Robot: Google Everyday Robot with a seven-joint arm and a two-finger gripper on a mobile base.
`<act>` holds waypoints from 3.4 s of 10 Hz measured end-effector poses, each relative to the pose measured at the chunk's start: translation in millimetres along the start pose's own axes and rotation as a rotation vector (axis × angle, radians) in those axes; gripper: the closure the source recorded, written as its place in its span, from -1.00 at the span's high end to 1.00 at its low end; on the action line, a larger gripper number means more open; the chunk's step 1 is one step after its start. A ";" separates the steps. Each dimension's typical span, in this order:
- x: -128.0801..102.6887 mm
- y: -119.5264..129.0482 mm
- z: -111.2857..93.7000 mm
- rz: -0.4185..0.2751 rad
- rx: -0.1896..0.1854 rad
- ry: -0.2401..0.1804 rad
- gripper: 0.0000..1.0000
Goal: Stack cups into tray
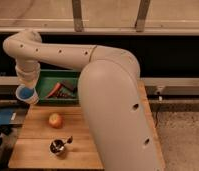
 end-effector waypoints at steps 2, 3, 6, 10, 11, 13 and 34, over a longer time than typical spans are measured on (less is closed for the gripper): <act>5.6 -36.6 -5.0 0.054 0.000 -0.031 -0.95; 12.4 -58.5 -7.3 0.085 -0.005 -0.051 -0.95; 10.9 -58.5 -7.1 0.085 -0.009 -0.055 -0.95; 12.7 -58.0 -5.6 0.087 -0.013 -0.056 -0.95; 18.8 -60.6 -2.1 0.113 -0.019 -0.070 -0.95; 35.6 -84.5 8.3 0.182 -0.026 -0.106 -0.95; -37.5 -120.5 126.8 0.115 -0.186 -0.036 -0.74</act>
